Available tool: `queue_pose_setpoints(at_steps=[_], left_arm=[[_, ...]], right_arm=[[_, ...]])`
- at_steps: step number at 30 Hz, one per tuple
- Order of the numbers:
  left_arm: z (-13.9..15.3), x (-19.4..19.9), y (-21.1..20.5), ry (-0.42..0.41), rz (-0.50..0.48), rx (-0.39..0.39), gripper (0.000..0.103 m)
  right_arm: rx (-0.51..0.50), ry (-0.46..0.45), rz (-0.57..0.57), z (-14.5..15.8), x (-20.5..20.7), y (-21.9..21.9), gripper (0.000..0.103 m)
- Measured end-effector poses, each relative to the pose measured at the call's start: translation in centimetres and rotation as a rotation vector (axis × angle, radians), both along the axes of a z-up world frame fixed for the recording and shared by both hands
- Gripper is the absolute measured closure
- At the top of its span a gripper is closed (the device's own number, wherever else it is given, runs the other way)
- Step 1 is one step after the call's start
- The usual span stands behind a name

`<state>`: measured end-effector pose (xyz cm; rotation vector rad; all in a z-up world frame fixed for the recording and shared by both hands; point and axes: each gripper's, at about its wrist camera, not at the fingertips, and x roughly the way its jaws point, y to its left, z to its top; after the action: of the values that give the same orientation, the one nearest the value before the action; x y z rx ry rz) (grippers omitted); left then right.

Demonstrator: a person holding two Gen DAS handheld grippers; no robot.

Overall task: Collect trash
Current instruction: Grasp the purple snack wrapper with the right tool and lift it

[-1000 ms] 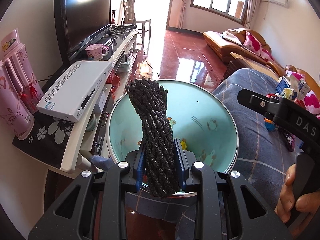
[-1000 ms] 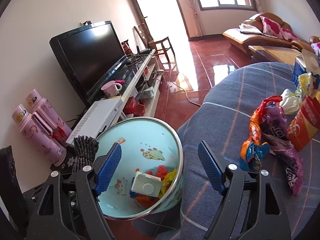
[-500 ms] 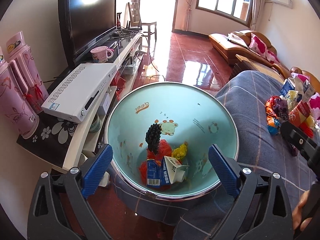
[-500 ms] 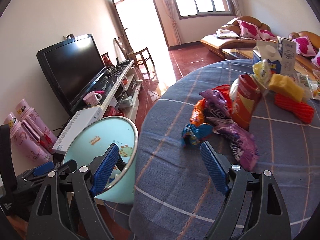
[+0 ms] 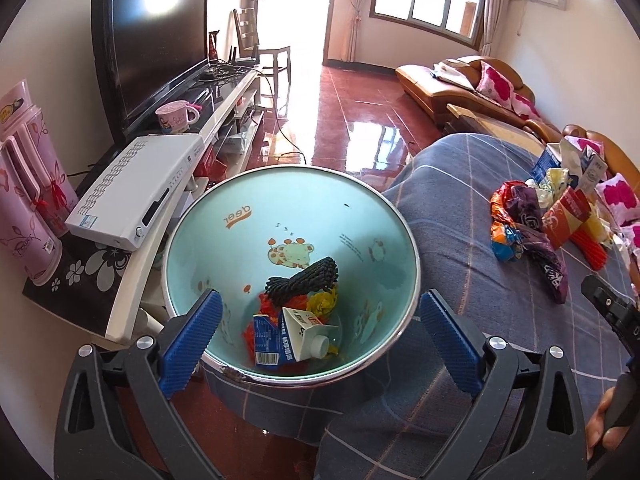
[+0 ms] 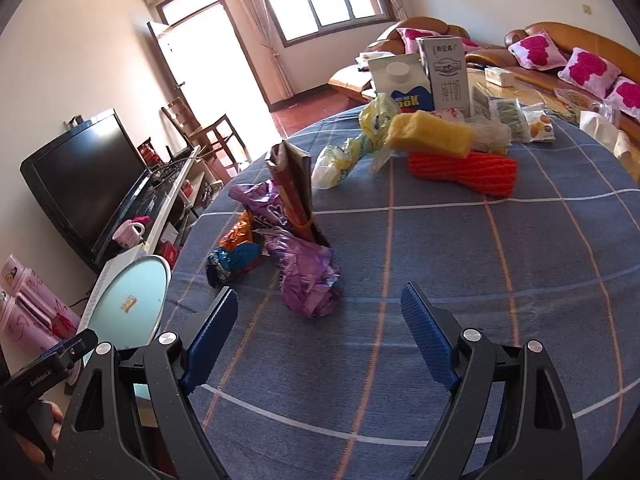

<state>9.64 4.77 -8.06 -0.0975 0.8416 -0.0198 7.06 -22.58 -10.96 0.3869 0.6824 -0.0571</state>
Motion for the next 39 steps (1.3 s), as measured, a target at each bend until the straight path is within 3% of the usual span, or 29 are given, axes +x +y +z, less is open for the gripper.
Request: queue_pose_setpoints(at_steps=[8,18,25,27,31,39], left_arm=[[-0.1,-0.5,-2.9,0.004,-0.070,0.024,0.006],[0.1,-0.2,-4.6,-0.003,-0.092,0.041,0.006],[0.6,1.0,-6.3,-0.022,-0.116,0.042,0.007],[0.7,1.5,-6.7,-0.023,-0.119,0.041,0.007],[0.8,2.3,-7.8,-0.028,-0.135,0.038,0.007],[0.5,4.1,-10.9,-0.029,-0.181,0.025,0.009]], right_arm=[[0.015,0.039,0.037,-0.3,1.1,-0.7,0.021],[-0.056,-0.028,0.058,1.7,4.9,-0.4,0.024],[-0.089,0.002,0.075,0.8,8.5,-0.2,0.041],[-0.073,0.013,0.081,0.4,8.9,-0.5,0.049],[-0.045,0.016,0.098,0.1,9.2,-1.0,0.078],[-0.018,-0.054,0.023,1.6,7.1,-3.8,0.082]])
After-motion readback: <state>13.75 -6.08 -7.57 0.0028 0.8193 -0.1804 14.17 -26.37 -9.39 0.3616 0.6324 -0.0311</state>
